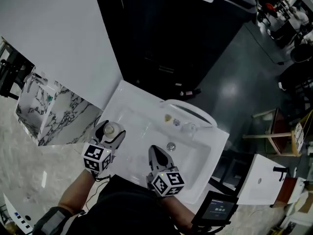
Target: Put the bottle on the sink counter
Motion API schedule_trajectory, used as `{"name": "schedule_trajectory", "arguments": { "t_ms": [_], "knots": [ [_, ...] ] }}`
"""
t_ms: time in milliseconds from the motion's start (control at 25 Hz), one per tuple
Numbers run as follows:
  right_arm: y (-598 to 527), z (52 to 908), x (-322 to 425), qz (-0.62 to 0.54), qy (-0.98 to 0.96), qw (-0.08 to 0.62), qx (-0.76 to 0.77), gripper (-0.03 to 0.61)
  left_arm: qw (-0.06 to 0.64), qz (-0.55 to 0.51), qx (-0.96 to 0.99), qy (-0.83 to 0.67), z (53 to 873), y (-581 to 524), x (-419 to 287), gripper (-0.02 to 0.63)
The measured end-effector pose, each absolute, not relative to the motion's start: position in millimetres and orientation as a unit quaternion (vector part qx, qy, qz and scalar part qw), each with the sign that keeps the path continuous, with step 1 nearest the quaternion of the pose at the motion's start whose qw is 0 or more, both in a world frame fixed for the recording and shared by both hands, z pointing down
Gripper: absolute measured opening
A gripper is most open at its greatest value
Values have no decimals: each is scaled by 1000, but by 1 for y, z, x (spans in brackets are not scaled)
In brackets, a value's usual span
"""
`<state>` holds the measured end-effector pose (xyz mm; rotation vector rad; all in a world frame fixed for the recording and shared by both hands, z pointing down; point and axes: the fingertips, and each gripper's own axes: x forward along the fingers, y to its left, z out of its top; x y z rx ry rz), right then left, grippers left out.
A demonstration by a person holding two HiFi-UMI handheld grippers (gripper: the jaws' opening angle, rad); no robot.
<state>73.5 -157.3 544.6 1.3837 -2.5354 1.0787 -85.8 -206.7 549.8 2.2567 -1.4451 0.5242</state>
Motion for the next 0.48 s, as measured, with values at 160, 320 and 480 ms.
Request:
{"name": "schedule_trajectory", "arguments": {
  "t_ms": [160, 320, 480],
  "knots": [
    [-164, 553, 70, 356, -813, 33, 459, -5, 196, 197, 812, -513, 563, -234, -88, 336],
    [-168, 561, 71, 363, -804, 37, 469, -5, 183, 201, 816, -510, 571, -261, -88, 336],
    [-171, 567, 75, 370, -795, 41, 480, -5, 165, 208, 821, -506, 578, -287, -85, 336]
  ]
}}
